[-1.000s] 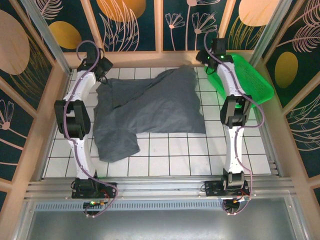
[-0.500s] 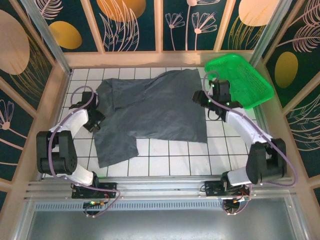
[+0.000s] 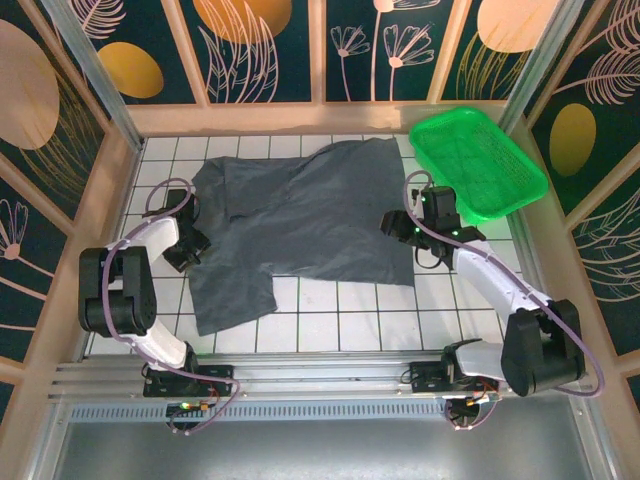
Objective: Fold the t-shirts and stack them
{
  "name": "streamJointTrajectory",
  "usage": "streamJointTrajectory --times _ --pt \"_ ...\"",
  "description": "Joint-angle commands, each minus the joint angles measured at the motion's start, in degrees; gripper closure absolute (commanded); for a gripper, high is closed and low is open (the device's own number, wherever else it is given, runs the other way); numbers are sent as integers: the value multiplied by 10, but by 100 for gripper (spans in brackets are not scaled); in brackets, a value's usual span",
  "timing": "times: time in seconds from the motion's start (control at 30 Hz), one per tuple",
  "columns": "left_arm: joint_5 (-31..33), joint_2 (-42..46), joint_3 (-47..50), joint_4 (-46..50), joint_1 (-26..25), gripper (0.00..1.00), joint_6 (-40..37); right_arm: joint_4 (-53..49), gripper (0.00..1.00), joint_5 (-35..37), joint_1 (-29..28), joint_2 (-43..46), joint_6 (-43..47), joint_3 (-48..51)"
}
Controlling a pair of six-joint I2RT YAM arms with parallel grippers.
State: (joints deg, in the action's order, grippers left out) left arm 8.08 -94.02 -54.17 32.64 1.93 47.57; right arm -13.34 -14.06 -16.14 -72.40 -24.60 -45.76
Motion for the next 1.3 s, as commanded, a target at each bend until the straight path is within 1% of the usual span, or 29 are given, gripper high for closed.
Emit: streamJointTrajectory --times 0.0,0.07,0.13,0.2,0.23,0.3,0.33,0.4,0.43,0.53,0.7,0.87,1.0,1.03,1.1,1.2,1.27 --pt "19 1 0 20 4 41 -9 -24 46 -4 -3 16 -10 10" --pt "5 3 9 6 4 41 -8 -32 46 3 -4 12 -17 11" --pt "-20 -13 11 -3 4 41 -8 -35 46 15 -3 10 -28 17" --pt "-41 -29 18 -16 4 46 -3 -45 45 27 5 2 -53 22" --pt "-45 -32 22 -24 4 53 -1 -54 45 34 9 -4 -65 23" --pt "-46 -31 25 -38 4 76 9 -79 46 51 16 -17 -91 23" --pt "-48 -28 24 -42 4 84 12 -91 46 55 19 -24 -98 25" --pt "-49 -22 11 -40 4 96 18 -132 47 82 21 -36 -117 27" --pt "-48 -21 4 -38 4 99 19 -149 47 93 20 -40 -124 29" --pt "-46 -20 -12 -28 4 100 15 -175 47 103 21 -44 -138 41" --pt "-49 -16 -12 -25 4 100 13 -155 47 81 13 -77 -142 51" --pt "-48 -10 -12 -19 4 100 7 -143 49 77 4 -113 -143 51" --pt "-51 -3 -12 -19 4 100 8 -142 51 81 1 -123 -143 52" --pt "-52 -2 -12 -19 4 100 9 -144 53 81 0 -128 -142 49" --pt "-54 1 -11 -19 4 100 10 -143 62 81 -2 -138 -140 44" --pt "-60 7 -12 -21 4 100 12 -137 83 74 -1 -150 -137 33" --pt "-64 12 -12 -19 4 100 13 -136 93 77 -1 -145 -132 20"
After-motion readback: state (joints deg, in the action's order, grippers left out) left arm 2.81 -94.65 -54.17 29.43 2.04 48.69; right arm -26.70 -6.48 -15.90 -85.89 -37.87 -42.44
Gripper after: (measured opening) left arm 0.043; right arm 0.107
